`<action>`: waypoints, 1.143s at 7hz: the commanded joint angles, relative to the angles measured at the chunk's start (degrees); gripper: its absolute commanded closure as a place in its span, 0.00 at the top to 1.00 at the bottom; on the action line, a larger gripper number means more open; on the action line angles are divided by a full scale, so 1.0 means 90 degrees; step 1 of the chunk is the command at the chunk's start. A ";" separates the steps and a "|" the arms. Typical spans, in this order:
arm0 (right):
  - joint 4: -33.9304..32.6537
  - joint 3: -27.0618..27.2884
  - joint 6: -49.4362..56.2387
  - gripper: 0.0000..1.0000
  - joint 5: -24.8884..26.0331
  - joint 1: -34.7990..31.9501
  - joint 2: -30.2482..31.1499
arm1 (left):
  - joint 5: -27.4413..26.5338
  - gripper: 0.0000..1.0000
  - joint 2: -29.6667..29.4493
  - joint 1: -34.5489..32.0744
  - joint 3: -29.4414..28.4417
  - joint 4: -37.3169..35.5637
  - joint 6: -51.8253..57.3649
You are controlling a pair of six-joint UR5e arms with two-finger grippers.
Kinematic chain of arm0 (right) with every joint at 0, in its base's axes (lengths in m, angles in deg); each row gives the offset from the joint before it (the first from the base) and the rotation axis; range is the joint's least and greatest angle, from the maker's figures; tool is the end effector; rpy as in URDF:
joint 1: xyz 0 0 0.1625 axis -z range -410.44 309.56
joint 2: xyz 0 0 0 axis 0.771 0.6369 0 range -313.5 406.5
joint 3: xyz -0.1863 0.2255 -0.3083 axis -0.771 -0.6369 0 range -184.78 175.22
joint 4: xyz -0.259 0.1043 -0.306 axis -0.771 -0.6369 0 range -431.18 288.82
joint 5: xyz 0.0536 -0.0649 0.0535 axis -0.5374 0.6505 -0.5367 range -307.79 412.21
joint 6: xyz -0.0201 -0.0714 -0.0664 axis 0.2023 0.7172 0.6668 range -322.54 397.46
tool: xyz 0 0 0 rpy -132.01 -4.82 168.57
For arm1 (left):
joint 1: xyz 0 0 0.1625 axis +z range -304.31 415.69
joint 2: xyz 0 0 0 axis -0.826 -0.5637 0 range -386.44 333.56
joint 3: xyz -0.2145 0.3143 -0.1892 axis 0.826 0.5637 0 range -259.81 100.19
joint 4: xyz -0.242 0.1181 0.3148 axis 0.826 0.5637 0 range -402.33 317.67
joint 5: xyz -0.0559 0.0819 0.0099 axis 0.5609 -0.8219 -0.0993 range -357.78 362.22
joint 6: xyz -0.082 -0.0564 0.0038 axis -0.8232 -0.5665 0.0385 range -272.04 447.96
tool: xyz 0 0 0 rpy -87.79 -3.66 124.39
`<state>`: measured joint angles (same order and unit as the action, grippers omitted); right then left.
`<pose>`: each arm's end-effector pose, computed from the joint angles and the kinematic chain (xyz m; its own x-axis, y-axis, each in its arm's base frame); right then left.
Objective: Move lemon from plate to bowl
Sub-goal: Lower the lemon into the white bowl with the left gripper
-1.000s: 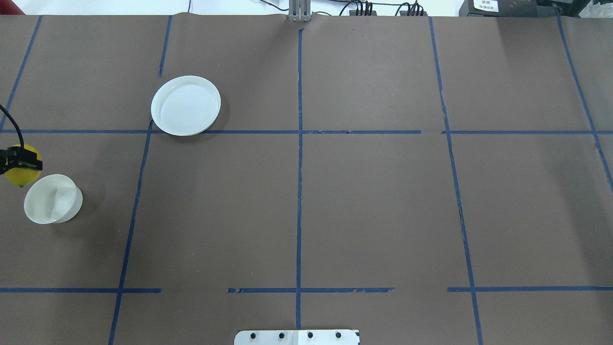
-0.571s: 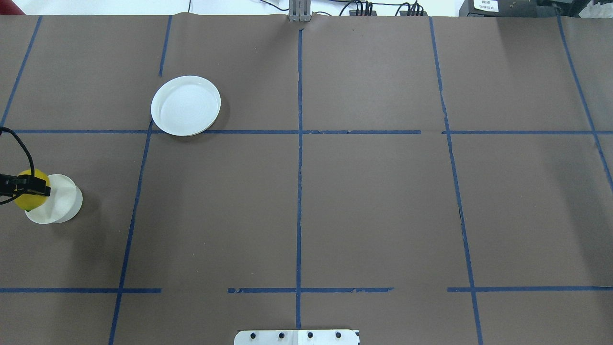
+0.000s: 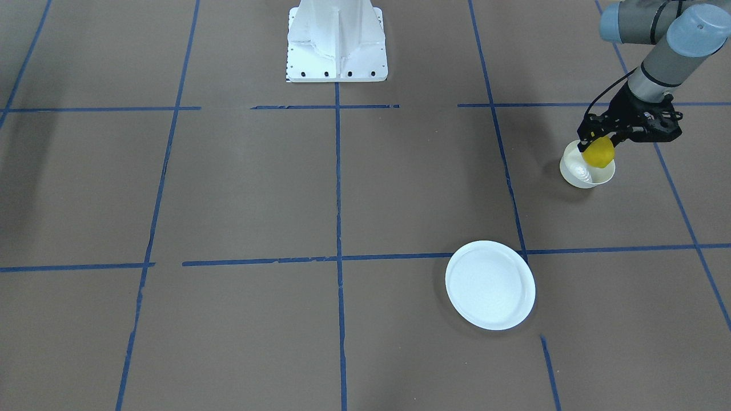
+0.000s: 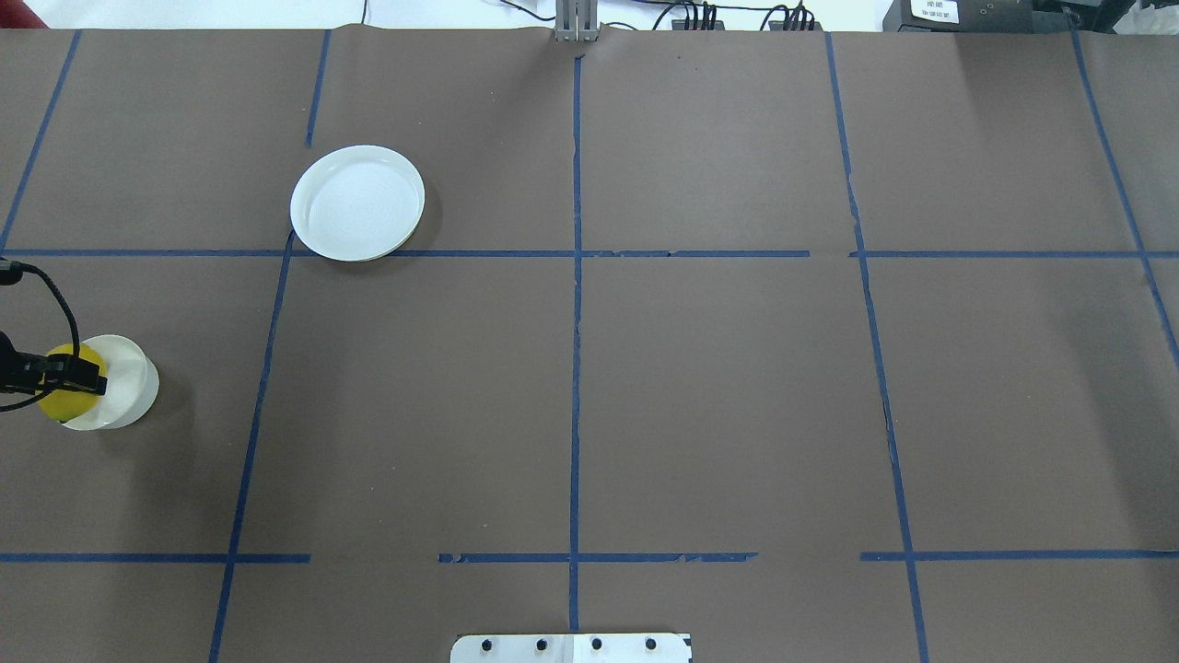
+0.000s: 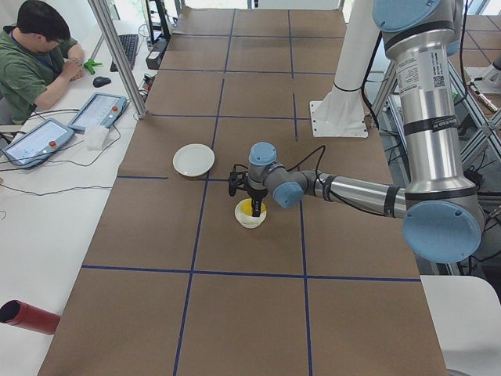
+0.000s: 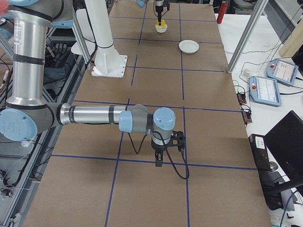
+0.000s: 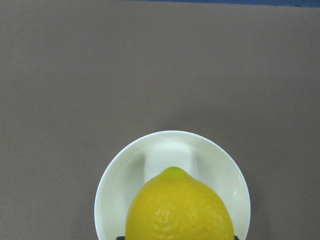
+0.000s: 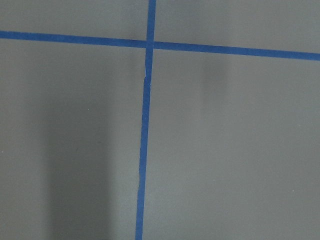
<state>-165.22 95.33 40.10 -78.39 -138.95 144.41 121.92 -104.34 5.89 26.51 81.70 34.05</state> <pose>0.0572 -0.4324 0.6472 0.7576 -0.0449 0.6512 0.0611 0.9981 -0.0023 0.2160 -0.3856 0.5553 0.6838 -0.0164 -0.7295 0.0775 0.9957 0.0502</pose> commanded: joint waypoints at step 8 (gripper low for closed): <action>0.0000 -0.0010 0.0000 1.00 0.0000 0.0000 0.0000 | 0.0389 1.00 0.0364 -0.0966 0.0257 -0.0060 0.1579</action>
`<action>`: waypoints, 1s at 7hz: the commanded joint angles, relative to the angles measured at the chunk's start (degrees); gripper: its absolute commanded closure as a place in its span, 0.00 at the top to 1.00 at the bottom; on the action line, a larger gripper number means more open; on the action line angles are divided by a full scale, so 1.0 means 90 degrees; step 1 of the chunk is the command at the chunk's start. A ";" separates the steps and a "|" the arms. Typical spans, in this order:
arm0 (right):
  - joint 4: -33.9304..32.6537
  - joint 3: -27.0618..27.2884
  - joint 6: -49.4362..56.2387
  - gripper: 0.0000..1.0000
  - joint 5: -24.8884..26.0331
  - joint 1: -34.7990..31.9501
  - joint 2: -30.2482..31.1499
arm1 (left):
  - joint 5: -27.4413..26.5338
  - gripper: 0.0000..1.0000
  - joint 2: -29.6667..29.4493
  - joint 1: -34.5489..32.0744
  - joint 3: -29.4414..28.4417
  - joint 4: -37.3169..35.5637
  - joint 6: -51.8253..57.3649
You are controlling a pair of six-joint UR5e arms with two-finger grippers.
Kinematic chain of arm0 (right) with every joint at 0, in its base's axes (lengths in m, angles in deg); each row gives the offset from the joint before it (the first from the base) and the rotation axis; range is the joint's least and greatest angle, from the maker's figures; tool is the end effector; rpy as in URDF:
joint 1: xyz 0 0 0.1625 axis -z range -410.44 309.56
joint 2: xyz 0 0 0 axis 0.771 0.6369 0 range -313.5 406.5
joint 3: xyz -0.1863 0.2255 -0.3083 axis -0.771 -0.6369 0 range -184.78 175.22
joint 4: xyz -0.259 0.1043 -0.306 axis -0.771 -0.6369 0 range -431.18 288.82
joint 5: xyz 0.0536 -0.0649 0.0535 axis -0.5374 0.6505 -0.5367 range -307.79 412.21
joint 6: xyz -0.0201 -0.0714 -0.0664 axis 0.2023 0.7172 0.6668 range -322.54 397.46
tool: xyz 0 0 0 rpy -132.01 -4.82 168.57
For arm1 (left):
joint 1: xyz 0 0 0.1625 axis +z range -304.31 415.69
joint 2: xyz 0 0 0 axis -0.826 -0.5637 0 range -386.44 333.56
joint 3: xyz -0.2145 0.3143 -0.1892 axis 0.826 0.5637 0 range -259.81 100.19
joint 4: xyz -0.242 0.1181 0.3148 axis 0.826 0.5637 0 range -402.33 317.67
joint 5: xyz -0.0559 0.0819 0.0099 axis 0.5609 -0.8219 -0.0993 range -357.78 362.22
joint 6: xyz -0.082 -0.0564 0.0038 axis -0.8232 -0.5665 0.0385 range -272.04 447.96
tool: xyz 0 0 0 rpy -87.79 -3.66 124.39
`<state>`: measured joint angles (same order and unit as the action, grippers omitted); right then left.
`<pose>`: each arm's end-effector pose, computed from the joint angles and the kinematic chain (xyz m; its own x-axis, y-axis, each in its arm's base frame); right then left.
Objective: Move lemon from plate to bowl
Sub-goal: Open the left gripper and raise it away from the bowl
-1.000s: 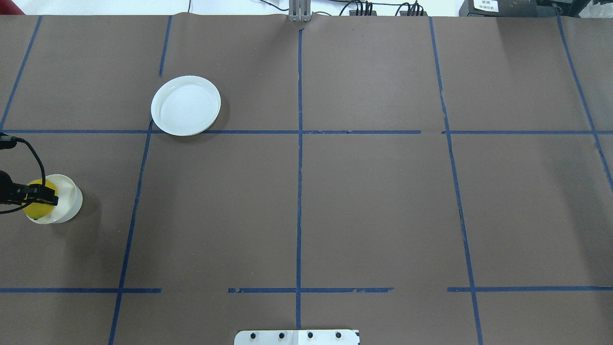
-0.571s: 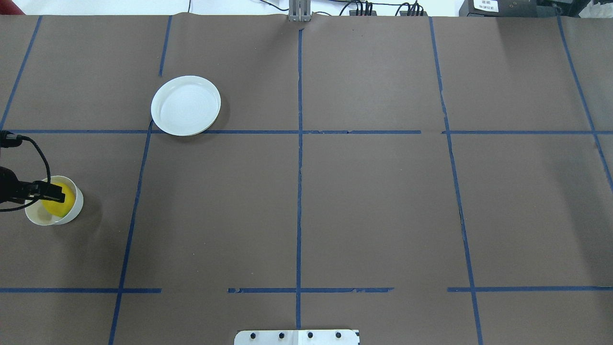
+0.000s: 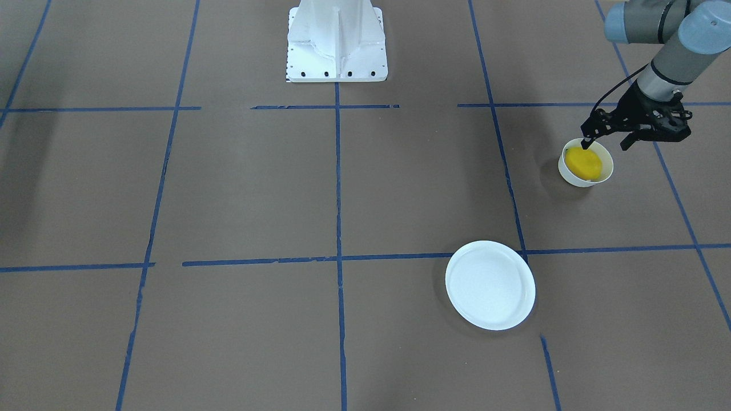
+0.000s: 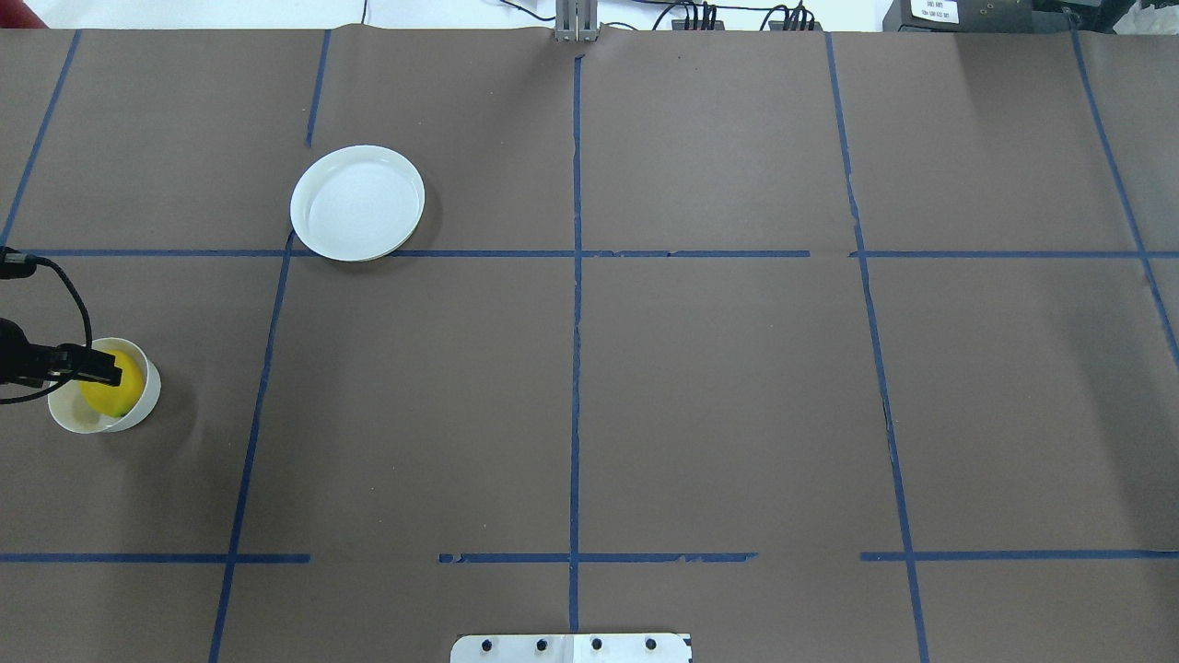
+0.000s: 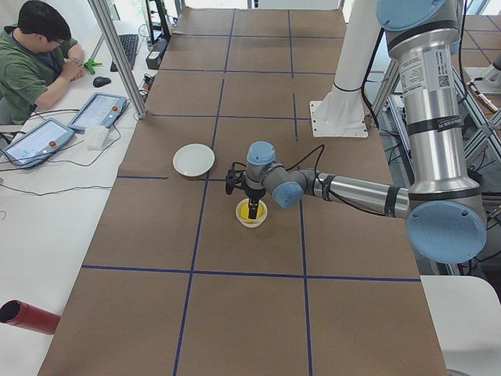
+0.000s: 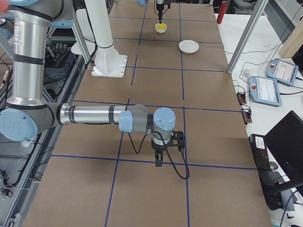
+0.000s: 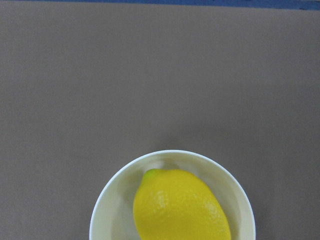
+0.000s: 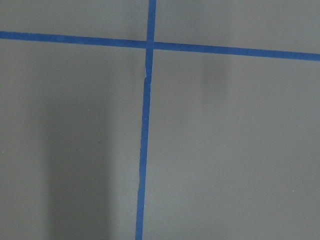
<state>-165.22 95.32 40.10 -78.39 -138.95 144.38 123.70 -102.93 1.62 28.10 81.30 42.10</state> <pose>0.0572 -0.4326 0.6470 0.7576 -0.0451 0.6512 0.0611 0.9981 -0.0019 0.1822 -0.3899 0.5510 0.6811 0.0722 -0.7286 0.0381 0.9903 0.1338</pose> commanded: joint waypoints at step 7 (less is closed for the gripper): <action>0.0000 0.0002 0.0000 1.00 0.0000 0.0000 0.0003 | 0.1361 1.00 0.0266 -0.3933 -0.0008 -0.3834 0.6068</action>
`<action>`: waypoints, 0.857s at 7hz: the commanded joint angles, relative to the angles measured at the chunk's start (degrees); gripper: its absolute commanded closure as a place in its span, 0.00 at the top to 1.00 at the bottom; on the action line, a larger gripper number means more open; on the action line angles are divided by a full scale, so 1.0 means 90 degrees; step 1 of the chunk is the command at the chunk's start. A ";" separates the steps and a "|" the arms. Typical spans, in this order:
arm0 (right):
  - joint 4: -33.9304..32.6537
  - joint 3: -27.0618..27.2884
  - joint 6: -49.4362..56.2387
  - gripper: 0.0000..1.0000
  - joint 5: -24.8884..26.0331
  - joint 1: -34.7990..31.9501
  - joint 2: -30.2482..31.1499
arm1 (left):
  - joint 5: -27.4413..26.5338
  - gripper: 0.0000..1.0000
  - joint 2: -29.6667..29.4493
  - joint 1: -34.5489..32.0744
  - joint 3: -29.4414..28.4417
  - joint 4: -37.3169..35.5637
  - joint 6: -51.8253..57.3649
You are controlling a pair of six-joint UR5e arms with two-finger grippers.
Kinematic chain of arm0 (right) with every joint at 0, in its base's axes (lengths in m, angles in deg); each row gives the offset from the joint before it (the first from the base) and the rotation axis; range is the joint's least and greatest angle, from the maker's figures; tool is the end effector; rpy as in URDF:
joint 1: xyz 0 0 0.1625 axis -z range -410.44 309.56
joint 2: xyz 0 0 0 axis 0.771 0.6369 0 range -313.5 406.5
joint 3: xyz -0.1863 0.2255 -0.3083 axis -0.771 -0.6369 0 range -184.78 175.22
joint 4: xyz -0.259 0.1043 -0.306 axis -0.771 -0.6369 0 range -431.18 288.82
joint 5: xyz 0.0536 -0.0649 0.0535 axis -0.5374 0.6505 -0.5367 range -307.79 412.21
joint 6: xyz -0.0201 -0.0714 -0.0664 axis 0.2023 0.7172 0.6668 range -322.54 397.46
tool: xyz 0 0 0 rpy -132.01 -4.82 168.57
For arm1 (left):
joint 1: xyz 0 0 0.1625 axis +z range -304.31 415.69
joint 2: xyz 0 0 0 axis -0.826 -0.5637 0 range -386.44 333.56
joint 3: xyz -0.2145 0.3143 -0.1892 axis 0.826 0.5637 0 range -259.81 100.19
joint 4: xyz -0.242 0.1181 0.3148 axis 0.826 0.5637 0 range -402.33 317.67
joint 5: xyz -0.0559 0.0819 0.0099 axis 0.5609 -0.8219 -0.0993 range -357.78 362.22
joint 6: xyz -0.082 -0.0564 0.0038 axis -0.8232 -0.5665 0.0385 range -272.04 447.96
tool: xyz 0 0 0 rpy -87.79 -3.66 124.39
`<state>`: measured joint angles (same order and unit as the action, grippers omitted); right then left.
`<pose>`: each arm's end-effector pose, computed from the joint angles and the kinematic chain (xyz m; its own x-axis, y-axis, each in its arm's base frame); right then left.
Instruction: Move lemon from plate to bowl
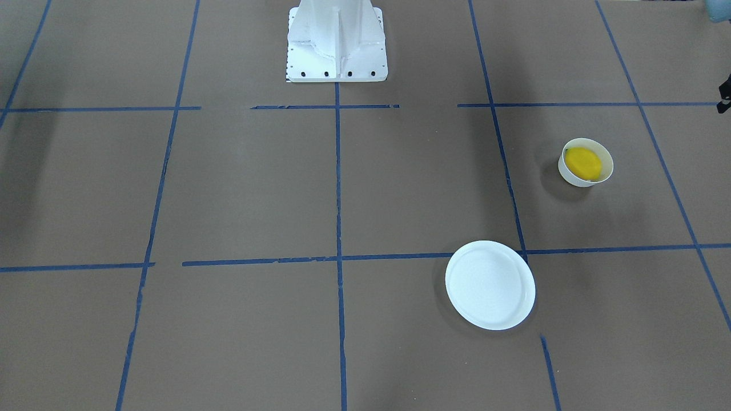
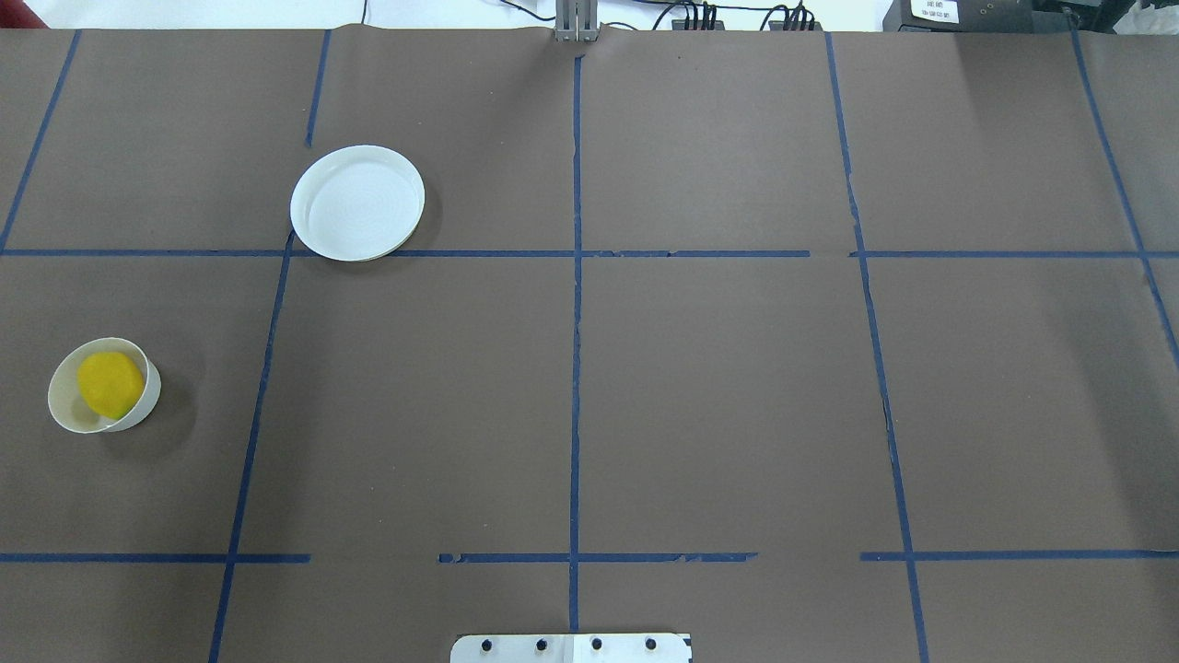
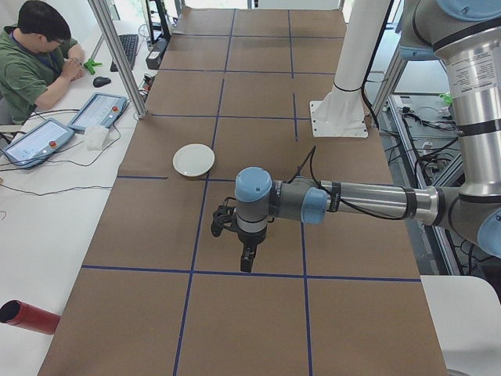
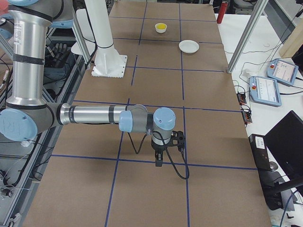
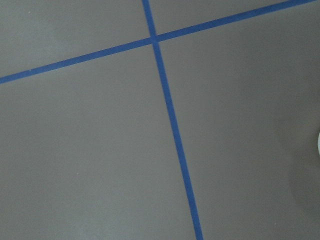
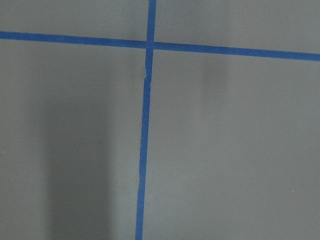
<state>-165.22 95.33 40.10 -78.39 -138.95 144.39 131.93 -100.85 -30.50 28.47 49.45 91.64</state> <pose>0.0572 -0.4326 0.6470 0.7576 -0.0451 0.6512 0.0611 0.9981 -0.0019 -0.0441 -0.3867 0.6219 0.7584 0.1645 -0.6307 -0.1152 0.9862 0.1186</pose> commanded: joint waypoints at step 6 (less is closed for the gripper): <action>0.0000 0.0000 0.0000 1.00 0.0000 0.0000 0.0002 | 0.0862 1.00 -0.0003 -0.0384 -0.0058 -0.0256 0.0567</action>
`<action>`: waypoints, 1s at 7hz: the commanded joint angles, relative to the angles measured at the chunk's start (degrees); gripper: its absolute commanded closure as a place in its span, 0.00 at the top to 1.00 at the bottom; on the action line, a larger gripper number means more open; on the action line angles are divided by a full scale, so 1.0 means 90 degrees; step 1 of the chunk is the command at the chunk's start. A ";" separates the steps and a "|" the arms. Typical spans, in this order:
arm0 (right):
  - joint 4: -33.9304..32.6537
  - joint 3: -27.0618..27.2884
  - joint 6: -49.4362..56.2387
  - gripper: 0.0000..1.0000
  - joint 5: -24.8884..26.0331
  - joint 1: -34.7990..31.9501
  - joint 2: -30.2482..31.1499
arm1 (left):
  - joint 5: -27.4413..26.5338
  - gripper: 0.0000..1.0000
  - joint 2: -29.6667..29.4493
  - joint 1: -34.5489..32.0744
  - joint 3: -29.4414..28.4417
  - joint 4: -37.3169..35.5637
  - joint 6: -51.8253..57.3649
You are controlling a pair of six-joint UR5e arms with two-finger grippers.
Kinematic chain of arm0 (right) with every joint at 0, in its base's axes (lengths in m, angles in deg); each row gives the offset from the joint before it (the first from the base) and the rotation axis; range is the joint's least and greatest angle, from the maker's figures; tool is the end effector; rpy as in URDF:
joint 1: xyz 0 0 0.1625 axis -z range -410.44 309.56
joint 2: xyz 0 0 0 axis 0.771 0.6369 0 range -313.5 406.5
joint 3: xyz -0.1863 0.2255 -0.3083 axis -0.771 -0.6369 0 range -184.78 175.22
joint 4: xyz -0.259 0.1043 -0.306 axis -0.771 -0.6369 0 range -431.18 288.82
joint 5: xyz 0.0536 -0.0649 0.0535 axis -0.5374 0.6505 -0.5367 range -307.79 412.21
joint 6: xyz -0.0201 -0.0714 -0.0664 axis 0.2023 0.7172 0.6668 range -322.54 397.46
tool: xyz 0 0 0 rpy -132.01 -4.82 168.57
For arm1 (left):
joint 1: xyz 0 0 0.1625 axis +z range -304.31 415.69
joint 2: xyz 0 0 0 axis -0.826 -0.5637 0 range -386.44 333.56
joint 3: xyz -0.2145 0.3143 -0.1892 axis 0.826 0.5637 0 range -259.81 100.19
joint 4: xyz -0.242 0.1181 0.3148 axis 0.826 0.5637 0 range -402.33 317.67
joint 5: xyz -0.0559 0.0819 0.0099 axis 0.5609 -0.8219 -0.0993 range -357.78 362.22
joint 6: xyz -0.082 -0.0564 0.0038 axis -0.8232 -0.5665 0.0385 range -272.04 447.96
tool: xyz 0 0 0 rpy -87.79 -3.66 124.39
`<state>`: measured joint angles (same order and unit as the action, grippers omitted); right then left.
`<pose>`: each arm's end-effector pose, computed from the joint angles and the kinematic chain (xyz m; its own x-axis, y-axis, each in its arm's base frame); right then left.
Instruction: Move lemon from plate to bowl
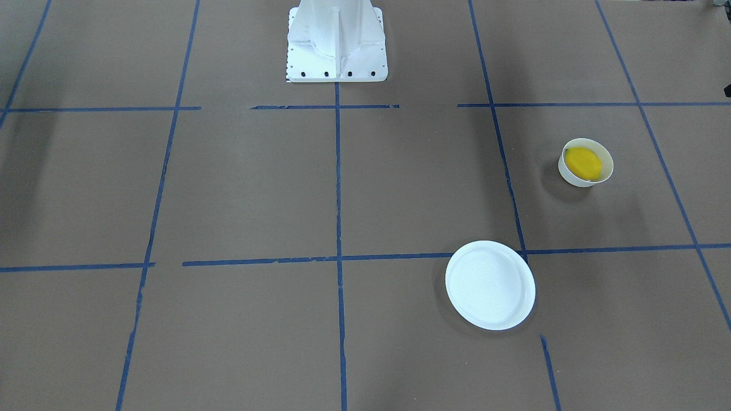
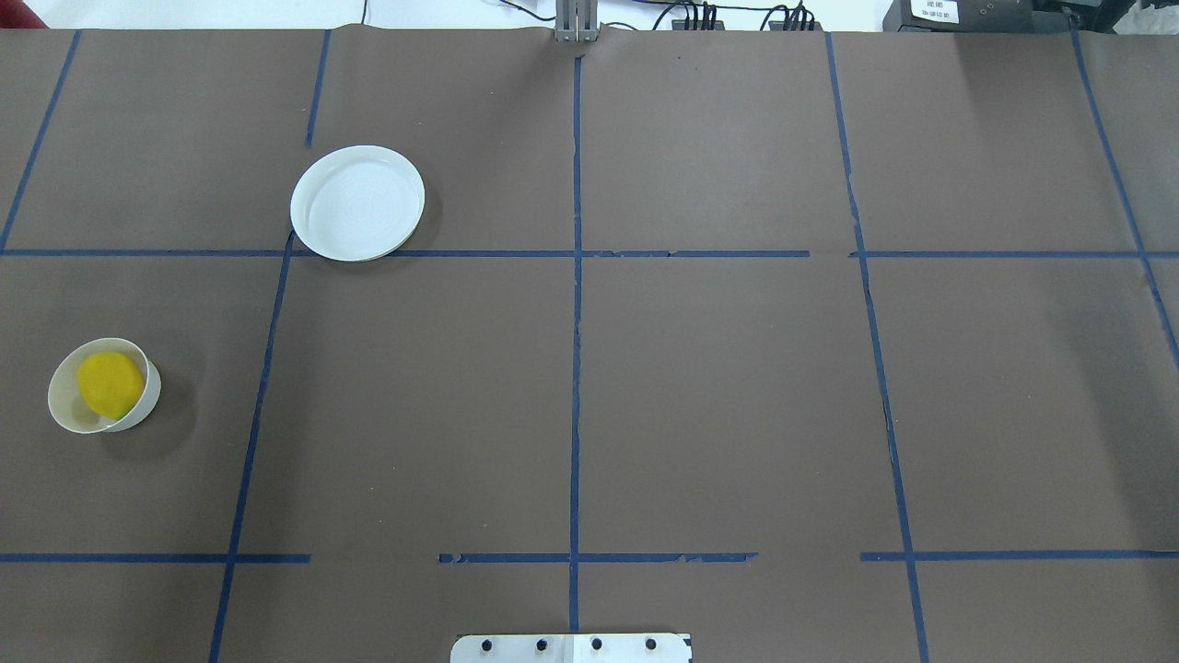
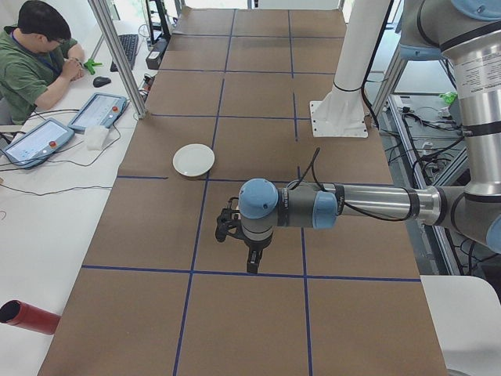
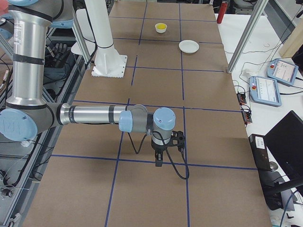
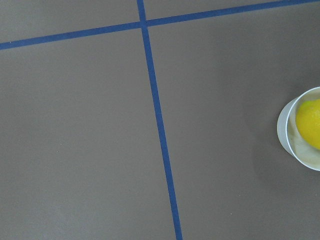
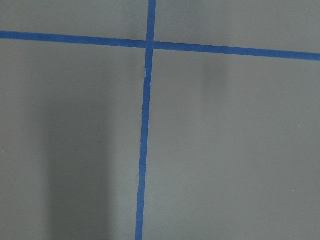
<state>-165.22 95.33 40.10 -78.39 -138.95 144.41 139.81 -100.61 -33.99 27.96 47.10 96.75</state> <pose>0.0572 -0.4324 0.6472 0.7576 -0.0449 0.6512 0.0611 0.9981 -0.0023 -0.0576 -0.3777 0.6227 0.6655 0.1739 -0.7259 -0.1086 0.9847 0.1364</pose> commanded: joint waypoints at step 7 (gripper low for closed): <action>0.0000 0.0000 0.0000 1.00 0.0000 0.0000 0.0000 | -0.0015 1.00 -0.0107 0.0003 -0.0011 0.0005 -0.0010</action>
<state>-165.22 95.33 40.10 -78.39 -138.95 144.41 139.68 -101.51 -33.96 27.93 47.15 96.66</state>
